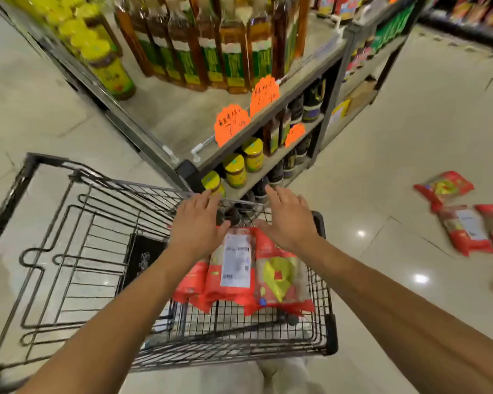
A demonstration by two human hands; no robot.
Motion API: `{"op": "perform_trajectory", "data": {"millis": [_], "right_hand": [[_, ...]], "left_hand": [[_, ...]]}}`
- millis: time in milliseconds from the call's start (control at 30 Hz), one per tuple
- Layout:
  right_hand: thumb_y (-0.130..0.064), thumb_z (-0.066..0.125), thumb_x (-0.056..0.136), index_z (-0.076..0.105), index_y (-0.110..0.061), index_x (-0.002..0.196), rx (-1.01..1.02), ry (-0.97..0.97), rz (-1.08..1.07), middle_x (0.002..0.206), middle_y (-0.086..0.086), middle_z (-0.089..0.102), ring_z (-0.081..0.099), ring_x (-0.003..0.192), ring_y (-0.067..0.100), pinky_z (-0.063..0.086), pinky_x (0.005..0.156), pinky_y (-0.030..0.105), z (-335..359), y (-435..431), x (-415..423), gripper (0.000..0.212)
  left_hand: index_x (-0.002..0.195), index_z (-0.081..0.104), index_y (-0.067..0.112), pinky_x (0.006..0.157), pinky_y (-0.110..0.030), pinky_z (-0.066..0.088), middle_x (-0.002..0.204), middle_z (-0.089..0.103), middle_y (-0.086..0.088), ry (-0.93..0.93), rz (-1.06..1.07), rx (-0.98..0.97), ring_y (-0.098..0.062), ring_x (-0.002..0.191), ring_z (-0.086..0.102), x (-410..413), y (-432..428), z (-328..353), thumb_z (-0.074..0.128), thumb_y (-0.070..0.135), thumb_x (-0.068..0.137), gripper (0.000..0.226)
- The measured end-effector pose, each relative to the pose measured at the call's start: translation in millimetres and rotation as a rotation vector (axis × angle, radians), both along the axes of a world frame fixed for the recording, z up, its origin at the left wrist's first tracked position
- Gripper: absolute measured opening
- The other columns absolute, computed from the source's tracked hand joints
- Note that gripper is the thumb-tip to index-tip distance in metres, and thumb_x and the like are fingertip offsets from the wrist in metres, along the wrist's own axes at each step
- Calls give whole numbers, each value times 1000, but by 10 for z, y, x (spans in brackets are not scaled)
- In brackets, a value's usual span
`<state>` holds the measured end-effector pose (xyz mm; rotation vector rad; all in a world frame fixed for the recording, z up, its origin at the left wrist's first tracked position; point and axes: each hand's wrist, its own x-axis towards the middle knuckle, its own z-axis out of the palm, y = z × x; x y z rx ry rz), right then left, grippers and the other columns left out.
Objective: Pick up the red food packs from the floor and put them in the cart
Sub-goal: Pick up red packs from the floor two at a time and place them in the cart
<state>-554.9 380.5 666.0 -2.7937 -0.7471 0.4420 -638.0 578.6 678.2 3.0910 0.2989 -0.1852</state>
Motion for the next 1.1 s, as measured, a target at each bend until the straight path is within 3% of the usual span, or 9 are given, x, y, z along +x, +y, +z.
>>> {"op": "perform_trajectory", "data": {"millis": [300,400,667,833,1000,1100], "right_hand": [[-70,41,96,11,-18,165,0,-275,-186,171,10,15,14,158,29,16,126,52,1239,-603,-349,91],[-70,41,96,12,-18,164,-24,-341,-338,171,12,18,17,157,30,18,125,53,1491,-901,-595,90],[-73,45,93,14,-20,164,-100,-390,-763,169,11,22,21,156,32,21,123,53,1732,-1674,-1887,93],[-71,46,93,14,-22,164,-170,-353,-985,169,12,22,19,156,33,18,123,54,1768,-2297,-3073,92],[-73,43,93,11,-23,165,-235,-334,-1224,171,10,19,16,158,30,14,126,53,1830,-2945,-4047,93],[-73,42,94,11,-22,165,-233,-325,-1301,171,10,18,14,158,29,14,126,52,1852,-3222,-4440,92]], "left_hand": [[148,48,7,107,-55,43,148,53,-18,-325,-304,153,-39,131,52,136,-662,1412,47,59,92,76],[149,47,8,110,-55,42,151,51,-17,-383,-437,133,-38,136,49,111,-909,1613,54,58,93,75],[149,48,9,110,-54,39,148,53,-19,-428,-763,26,-40,134,50,-328,-1746,1702,66,58,85,82],[154,40,12,115,-54,34,157,44,-16,-386,-985,-65,-40,141,43,-948,-2630,1689,58,60,90,83],[151,46,12,113,-56,36,153,49,-17,-366,-1195,-172,-42,136,49,-1622,-3431,1738,60,57,88,78],[155,39,14,117,-56,32,159,42,-16,-340,-1266,-158,-40,145,39,-1904,-3839,1777,56,57,91,79]]}}
